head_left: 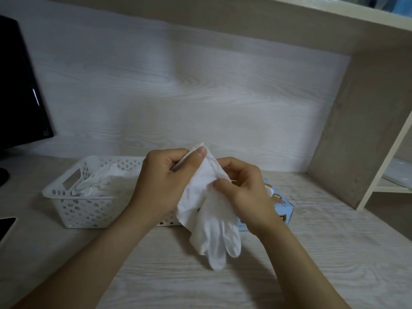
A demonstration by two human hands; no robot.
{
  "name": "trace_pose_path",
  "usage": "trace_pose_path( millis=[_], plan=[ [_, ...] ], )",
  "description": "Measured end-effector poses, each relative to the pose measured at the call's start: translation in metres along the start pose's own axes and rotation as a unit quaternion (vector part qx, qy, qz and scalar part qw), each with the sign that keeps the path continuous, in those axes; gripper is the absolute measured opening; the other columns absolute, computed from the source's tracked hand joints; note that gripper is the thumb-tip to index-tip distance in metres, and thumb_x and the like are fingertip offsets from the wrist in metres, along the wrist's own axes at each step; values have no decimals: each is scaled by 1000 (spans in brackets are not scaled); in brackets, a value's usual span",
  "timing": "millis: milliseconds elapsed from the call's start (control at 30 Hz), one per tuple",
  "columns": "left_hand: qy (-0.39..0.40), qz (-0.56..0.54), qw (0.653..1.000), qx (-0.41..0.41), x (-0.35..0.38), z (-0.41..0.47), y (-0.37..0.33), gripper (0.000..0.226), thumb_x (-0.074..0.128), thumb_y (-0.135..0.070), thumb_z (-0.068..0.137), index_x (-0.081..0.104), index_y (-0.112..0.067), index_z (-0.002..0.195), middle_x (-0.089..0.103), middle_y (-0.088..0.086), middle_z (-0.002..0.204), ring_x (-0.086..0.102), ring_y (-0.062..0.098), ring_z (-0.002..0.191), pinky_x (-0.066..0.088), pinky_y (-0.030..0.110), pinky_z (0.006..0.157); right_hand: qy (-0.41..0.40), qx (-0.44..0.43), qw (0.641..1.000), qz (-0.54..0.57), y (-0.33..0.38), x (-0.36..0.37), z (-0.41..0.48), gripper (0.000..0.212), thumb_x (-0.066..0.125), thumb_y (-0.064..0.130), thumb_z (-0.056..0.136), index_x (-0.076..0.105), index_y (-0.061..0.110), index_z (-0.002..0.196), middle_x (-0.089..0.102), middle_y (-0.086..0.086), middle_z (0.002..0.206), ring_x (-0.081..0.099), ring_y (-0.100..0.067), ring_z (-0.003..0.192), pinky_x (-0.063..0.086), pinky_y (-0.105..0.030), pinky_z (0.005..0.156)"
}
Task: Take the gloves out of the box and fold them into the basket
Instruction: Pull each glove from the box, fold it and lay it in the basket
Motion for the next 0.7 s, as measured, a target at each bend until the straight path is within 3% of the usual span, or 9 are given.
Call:
trace_pose_path(
  millis=[67,133,300,433,500,567,633,700],
  plan=[
    [-14,12,1000,-14,-3,2,2,61,61,-39,104,32,-11,59,28,0,56,29,13,54,25,32,53,-16,7,1000,-5,-2,-1,1,30,57,-4,89,80,14,83,74,-4,76,64,-16,69,49,-30,61],
    [-23,24,999,-7,-7,4,4,60,59,-40,106,33,-10,61,29,7,57,32,17,55,27,36,55,-11,27,1000,0,-4,-1,1,32,52,6,80,79,20,71,68,-3,68,56,-14,64,43,-27,57],
    [-92,55,994,14,-24,9,5,60,60,-37,106,34,-3,64,32,20,62,33,21,56,28,38,56,33,70,997,14,-8,3,1,40,51,-9,92,81,14,78,69,-4,71,60,-16,66,47,-27,58],
    [-141,68,988,-9,-39,16,8,57,56,-34,108,32,-4,66,27,17,64,30,19,59,25,34,58,-38,66,997,-2,-11,4,3,33,60,-2,94,81,17,79,70,-18,74,60,-18,67,50,-32,63],
    [-160,60,984,-50,-48,19,15,56,55,-36,107,30,-6,67,26,7,64,30,19,60,25,34,59,-82,52,995,4,-11,10,5,26,65,3,95,83,18,84,73,-19,73,60,-17,64,50,-33,61],
    [-174,21,978,-114,-57,22,27,56,55,-40,106,33,-5,68,32,5,66,35,19,62,28,33,61,-132,34,991,-12,-12,17,9,17,71,12,94,82,20,85,72,-8,64,60,-16,59,49,-34,59],
    [-190,-48,961,-197,-67,24,37,51,56,-44,105,49,-4,74,47,6,72,48,20,68,39,34,66,-179,0,980,-88,-11,21,15,9,74,26,92,80,25,86,67,5,58,62,-14,56,51,-33,61],
    [-205,-119,931,-278,-75,24,43,37,57,-38,105,63,-11,81,61,4,78,59,22,71,47,35,72,-211,-35,961,-174,-4,25,21,8,71,33,94,77,31,96,70,11,67,68,-11,68,54,-32,68]
  ],
)
Point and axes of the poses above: each hand's wrist, its own z-axis towards the middle knuckle, its own x-axis out of the palm, y = z × x, the point moved 5 cm from there along z, towards the middle knuckle
